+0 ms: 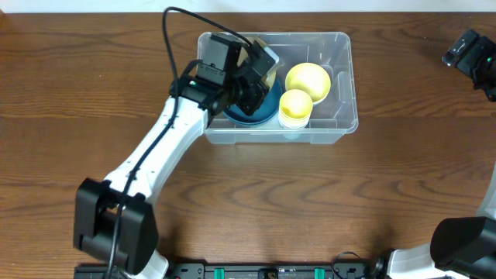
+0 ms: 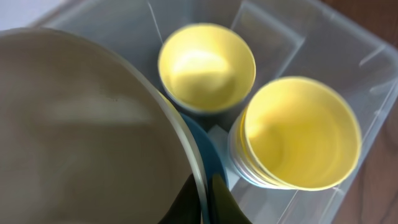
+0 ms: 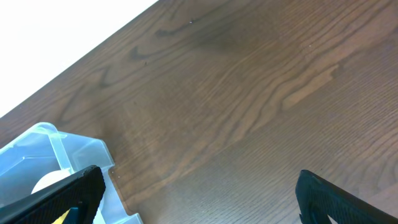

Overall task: Pack container
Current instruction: 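Carry the cream bowl into the bin and lower it onto the blue bowls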

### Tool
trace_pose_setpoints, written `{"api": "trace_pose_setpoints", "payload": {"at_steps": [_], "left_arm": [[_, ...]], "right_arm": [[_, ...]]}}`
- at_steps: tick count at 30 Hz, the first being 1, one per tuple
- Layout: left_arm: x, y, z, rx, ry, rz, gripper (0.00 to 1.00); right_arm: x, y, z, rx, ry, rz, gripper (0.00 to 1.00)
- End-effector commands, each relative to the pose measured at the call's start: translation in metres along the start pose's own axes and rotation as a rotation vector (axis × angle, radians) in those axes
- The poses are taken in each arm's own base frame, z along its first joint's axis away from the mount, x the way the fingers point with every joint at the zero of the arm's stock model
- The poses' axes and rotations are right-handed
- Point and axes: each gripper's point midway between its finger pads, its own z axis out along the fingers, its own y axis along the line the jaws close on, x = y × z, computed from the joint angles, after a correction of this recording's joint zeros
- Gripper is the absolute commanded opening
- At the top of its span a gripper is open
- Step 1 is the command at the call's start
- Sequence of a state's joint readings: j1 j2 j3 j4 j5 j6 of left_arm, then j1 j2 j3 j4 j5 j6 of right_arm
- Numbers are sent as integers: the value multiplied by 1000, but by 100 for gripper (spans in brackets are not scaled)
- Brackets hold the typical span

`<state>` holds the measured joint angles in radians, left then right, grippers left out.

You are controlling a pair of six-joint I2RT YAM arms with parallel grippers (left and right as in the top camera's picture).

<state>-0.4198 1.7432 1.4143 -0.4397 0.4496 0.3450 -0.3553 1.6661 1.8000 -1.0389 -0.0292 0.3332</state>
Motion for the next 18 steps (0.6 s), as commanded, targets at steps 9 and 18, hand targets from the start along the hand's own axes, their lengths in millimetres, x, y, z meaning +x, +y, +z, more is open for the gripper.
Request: {"api": "trace_pose_setpoints", "payload": {"at_steps": [9, 18], "left_arm": [[25, 0, 27, 38, 83, -13, 6], [24, 19, 29, -63, 87, 1, 38]], "right_arm": [[-3, -1, -2, 2, -9, 17, 99], [-3, -1, -2, 2, -10, 16, 99]]}}
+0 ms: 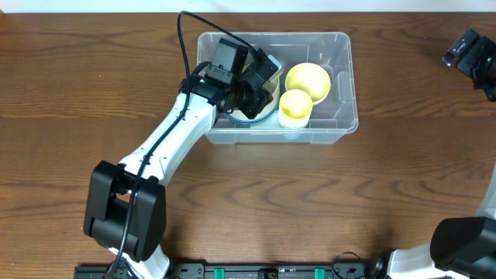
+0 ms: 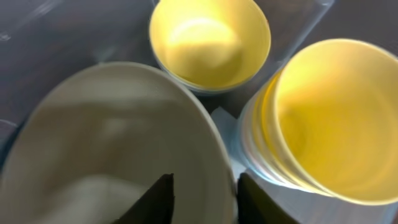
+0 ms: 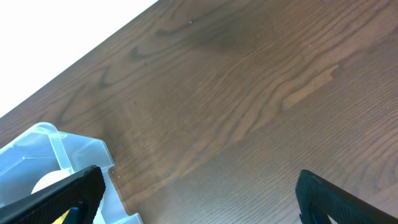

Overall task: Pack container
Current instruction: 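Carry the cream bowl into the bin and lower it onto the blue bowls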

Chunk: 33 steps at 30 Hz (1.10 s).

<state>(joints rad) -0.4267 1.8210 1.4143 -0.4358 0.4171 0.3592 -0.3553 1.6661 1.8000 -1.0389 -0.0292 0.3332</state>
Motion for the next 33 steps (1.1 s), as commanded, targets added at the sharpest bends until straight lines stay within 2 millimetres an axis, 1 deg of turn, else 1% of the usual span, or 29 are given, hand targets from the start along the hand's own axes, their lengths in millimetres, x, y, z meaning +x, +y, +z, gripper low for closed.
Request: {"api": "trace_pose_setpoints", "payload": {"at_steps": [1, 3, 5, 7, 9, 11, 13, 14, 17, 19, 21, 23, 24, 25, 27, 28, 30, 33], "left_arm": [[0, 14, 1, -70, 8, 9, 39], [-6, 21, -5, -110, -8, 14, 42], [-19, 27, -22, -150, -44, 16, 44], [-36, 30, -46, -179, -105, 20, 46], [-55, 33, -78, -213, -184, 13, 46], [-66, 34, -101, -237, -237, 0, 46], [-67, 36, -116, -252, -257, -8, 46], [-65, 37, -120, -254, -252, -17, 45], [-53, 38, -119, -246, -209, -55, 44], [-46, 36, -117, -235, -184, -93, 35], [-44, 34, -116, -224, -181, -111, 27], [-43, 34, -114, -222, -174, -113, 20], [-41, 34, -113, -219, -167, -116, 19], [-39, 33, -111, -214, -160, -125, 12], [-32, 33, -104, -202, -133, -150, 8], [-29, 31, -99, -190, -116, -153, 6], [-21, 25, -89, -149, -83, -162, 6], [-15, 9, -72, -60, -51, -165, 6]], "right_arm": [[-3, -1, -2, 2, -10, 16, 99], [-3, -1, -2, 2, -9, 17, 99], [-3, -1, -2, 2, -10, 16, 99], [-3, -1, -2, 2, -10, 16, 99], [-3, -1, -2, 2, -9, 17, 99], [-3, -1, -2, 2, -9, 17, 99], [-3, -1, -2, 2, -9, 16, 99], [-3, -1, -2, 2, -9, 16, 99], [-3, -1, -2, 2, -10, 16, 99], [-3, -1, -2, 2, -9, 17, 99], [-3, -1, -2, 2, -9, 17, 99], [-3, -1, -2, 2, -10, 16, 99], [-3, -1, -2, 2, -9, 17, 99], [-3, -1, -2, 2, -9, 17, 99], [-3, -1, -2, 2, -9, 17, 99], [-3, -1, -2, 2, -9, 17, 99], [-3, -1, -2, 2, -9, 17, 99], [-3, -1, -2, 2, -9, 17, 99]]}}
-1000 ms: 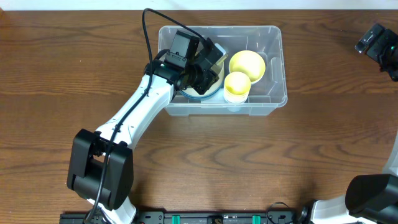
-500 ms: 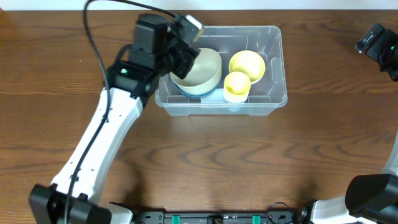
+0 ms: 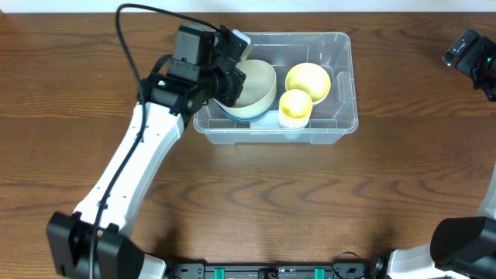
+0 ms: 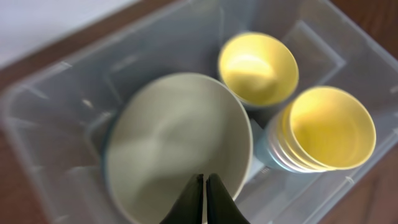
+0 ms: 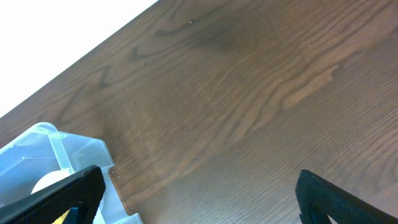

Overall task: Pack container
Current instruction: 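Carry the cream bowl into the bin and lower it onto the blue bowls, then open the left gripper to release the cream bowl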

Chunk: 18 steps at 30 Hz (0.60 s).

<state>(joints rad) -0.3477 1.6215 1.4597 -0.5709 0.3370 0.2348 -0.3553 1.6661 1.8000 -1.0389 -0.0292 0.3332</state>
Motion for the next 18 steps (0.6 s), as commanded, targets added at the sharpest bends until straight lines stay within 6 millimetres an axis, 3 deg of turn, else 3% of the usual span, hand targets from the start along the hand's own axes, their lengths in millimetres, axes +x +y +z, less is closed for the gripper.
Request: {"api": "trace_pose_setpoints", "payload": {"at_steps": [1, 9, 18], "left_arm": [[16, -23, 21, 112, 59, -17, 6], [39, -58, 50, 181, 159, 21, 6], [64, -53, 75, 178, 247, 5, 6]], "right_arm": [[-3, -1, -2, 2, -9, 17, 99], [-3, -1, -2, 2, -9, 17, 99], [-3, -1, -2, 2, -9, 17, 99]]}}
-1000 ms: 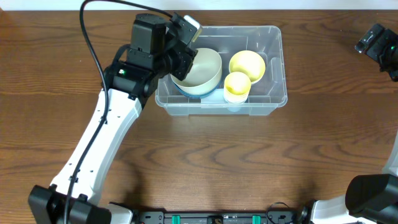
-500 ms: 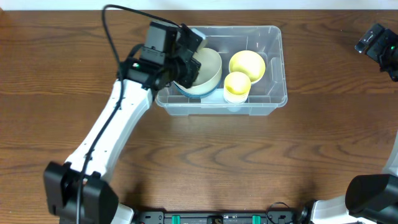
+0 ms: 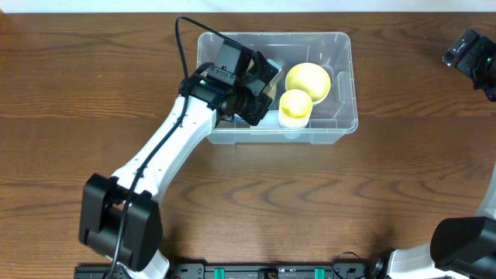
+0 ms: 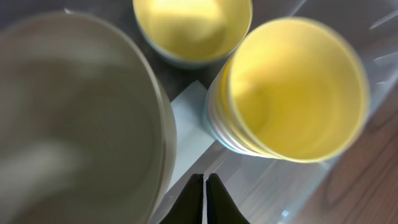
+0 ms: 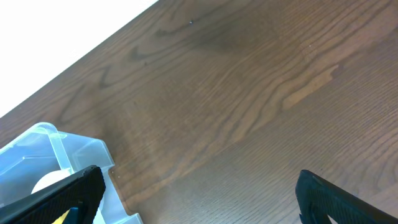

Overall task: Pack container
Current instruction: 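Open the left gripper to release the cream bowl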

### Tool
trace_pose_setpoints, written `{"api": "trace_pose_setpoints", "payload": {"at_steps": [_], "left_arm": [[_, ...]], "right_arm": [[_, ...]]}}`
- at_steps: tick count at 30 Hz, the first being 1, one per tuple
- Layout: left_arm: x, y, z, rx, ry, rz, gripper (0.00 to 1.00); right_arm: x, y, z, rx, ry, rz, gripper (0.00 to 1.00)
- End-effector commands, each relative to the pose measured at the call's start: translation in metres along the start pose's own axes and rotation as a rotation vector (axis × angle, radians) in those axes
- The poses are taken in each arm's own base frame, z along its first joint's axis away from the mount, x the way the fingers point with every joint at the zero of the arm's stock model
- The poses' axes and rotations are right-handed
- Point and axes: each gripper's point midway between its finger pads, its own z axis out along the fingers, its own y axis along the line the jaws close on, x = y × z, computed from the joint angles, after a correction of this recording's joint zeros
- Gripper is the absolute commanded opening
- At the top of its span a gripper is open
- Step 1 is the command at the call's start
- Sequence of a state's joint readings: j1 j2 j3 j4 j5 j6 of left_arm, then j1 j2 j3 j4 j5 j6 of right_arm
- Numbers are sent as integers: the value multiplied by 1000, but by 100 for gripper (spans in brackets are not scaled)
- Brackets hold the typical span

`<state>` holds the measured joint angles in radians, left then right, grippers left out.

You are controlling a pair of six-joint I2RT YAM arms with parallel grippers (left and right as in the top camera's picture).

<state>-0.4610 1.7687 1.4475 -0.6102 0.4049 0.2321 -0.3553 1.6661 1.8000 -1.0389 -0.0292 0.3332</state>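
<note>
A clear plastic container (image 3: pixel 341 46) stands at the table's far middle. It holds a cream bowl (image 4: pixel 74 112) at its left end, a yellow bowl (image 3: pixel 308 80) at the back right, and a stack of yellow cups (image 3: pixel 295 105) near the front wall. My left gripper (image 4: pixel 205 179) is shut with nothing between its fingers. It sits low inside the container, between the cream bowl's rim and the cup stack. In the overhead view the left gripper (image 3: pixel 256 91) hides most of the cream bowl. My right gripper (image 5: pixel 199 199) is open and empty, well off to the right.
The container's front wall (image 4: pixel 280 186) lies just under the left fingertips. Brown wooden table (image 3: pixel 325 201) surrounds the container. In the overhead view the right gripper (image 3: pixel 471 54) hangs near the far right corner of the table.
My left gripper, shut, was higher over the container's left end. It is now lower and further right, beside the cream bowl's rim and the cups. The right arm has not moved.
My left gripper was shut on the cream bowl's rim, inside the container over a blue dish. Then it stood open, with the bowl resting on that dish. Later it was shut and raised at the left end, and now it is low inside again.
</note>
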Motion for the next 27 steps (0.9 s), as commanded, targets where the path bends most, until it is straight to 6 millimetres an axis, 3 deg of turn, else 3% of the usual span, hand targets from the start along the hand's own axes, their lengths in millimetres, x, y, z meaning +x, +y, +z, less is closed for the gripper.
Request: {"api": "trace_pose_setpoints", "payload": {"at_steps": [1, 6, 9, 13, 23, 27], "left_arm": [[17, 6, 23, 12, 67, -25, 6], [27, 12, 42, 18, 105, -35, 6], [23, 13, 43, 16, 88, -28, 6], [12, 11, 33, 9, 45, -13, 6], [-19, 1, -13, -16, -81, 32, 6], [-15, 11, -11, -72, -65, 27, 6]], "right_arm": [[-3, -1, -2, 2, -9, 17, 99], [-3, -1, -2, 3, -10, 17, 99], [-3, -1, -2, 2, -9, 17, 99], [-3, -1, -2, 2, -9, 17, 99], [-3, -1, -2, 2, -10, 16, 99], [-3, -1, -2, 2, -9, 17, 99]]}}
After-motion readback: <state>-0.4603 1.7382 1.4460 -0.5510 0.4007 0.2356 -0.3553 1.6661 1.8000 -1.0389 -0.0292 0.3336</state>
